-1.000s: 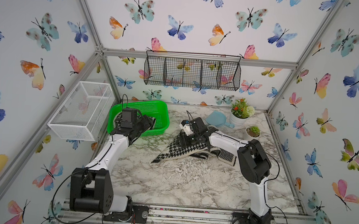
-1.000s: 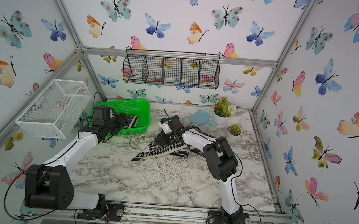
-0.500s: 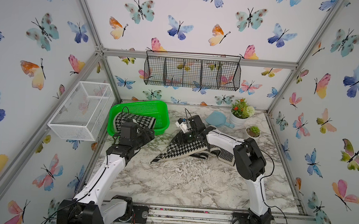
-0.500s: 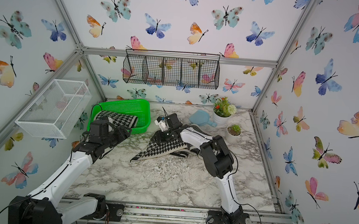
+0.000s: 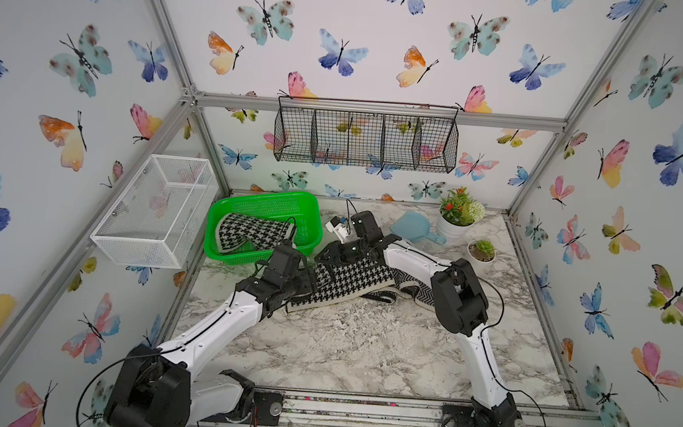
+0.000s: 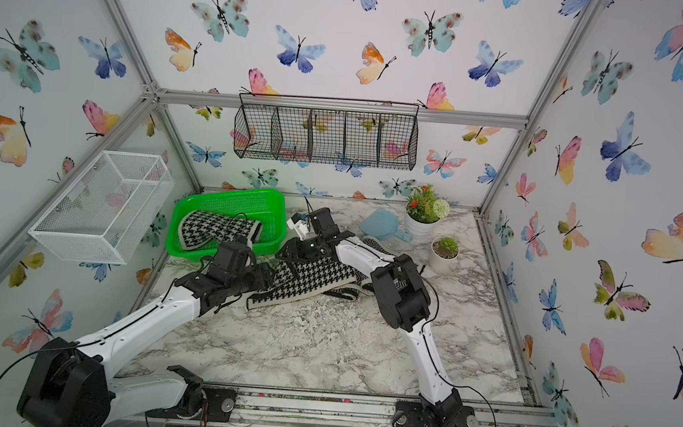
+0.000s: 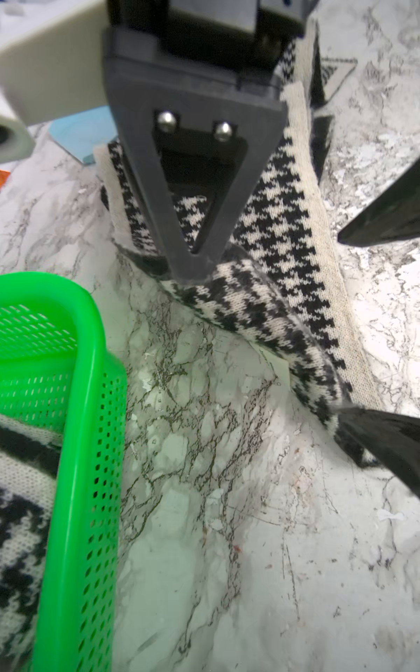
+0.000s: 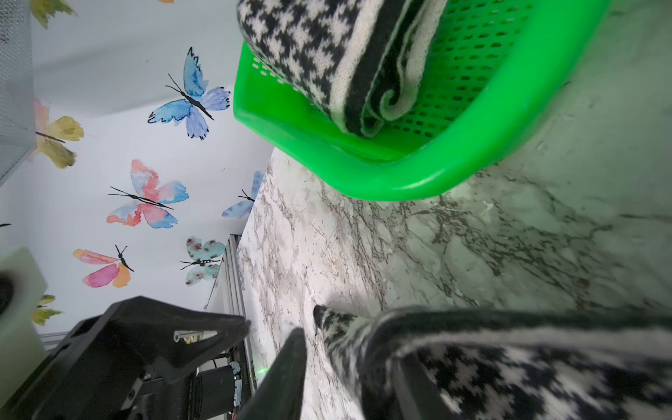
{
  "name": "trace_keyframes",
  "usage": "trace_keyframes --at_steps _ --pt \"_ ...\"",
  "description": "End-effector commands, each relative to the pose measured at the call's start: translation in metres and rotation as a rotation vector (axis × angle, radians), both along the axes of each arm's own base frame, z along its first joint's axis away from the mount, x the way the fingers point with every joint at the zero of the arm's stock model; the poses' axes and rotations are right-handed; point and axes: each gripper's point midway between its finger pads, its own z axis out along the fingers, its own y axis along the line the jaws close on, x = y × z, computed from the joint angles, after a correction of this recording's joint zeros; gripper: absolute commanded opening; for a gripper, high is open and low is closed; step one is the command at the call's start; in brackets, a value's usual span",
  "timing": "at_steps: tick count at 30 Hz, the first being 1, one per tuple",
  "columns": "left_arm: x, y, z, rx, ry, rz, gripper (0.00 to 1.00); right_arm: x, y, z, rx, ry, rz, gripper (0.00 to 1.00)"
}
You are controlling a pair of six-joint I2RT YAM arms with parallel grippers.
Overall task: Roll up the scarf and place it into the basket
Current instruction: Flatten out the scarf at the center of the board.
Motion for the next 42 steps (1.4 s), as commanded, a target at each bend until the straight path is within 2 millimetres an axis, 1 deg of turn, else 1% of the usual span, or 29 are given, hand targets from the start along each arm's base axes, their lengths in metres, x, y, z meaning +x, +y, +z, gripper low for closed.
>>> trace_keyframes --at_steps 1,4,8,14,16,22,25,29,33,35,37,39,42 --pt "0.003 0.011 -0.011 0.140 -0.009 0.025 0.71 -0.001 0.008 0.002 0.029 0.032 0.012 0.39" --pt "0.004 0.013 -0.023 0.220 0.006 0.030 0.70 0.002 0.009 0.006 0.039 0.025 0.011 0.41" --pt "0.005 0.014 -0.038 0.318 0.035 0.043 0.69 0.006 0.015 0.017 0.067 0.019 0.010 0.42" --pt "0.009 0.018 -0.055 0.386 0.068 0.082 0.69 0.015 0.024 0.028 0.088 0.010 0.012 0.44" --pt "0.012 0.022 -0.058 0.412 0.071 0.108 0.69 0.016 0.025 0.026 0.088 0.012 0.010 0.44" --pt "0.023 0.024 -0.069 0.462 0.078 0.127 0.70 0.015 0.024 0.023 0.081 0.018 0.009 0.44" --pt "0.028 0.023 -0.081 0.495 0.111 0.128 0.69 0.013 0.022 0.020 0.075 0.019 0.007 0.45" --pt "0.035 0.020 -0.095 0.523 0.133 0.128 0.69 0.010 0.016 0.014 0.055 0.010 0.001 0.45" --pt "0.041 0.021 -0.097 0.538 0.125 0.141 0.67 0.006 0.005 0.011 0.004 -0.023 -0.010 0.45" --pt "0.043 0.023 -0.096 0.543 0.117 0.153 0.63 0.006 -0.004 0.008 -0.039 -0.051 -0.033 0.45" --pt "0.045 0.024 -0.091 0.541 0.102 0.171 0.47 0.008 -0.014 0.008 -0.086 -0.092 -0.065 0.46" --pt "0.047 0.025 -0.087 0.532 0.091 0.181 0.38 0.010 -0.026 0.010 -0.126 -0.132 -0.107 0.51" --pt "0.051 0.023 -0.087 0.519 0.095 0.179 0.27 0.010 -0.043 0.016 -0.166 -0.194 -0.162 0.53"
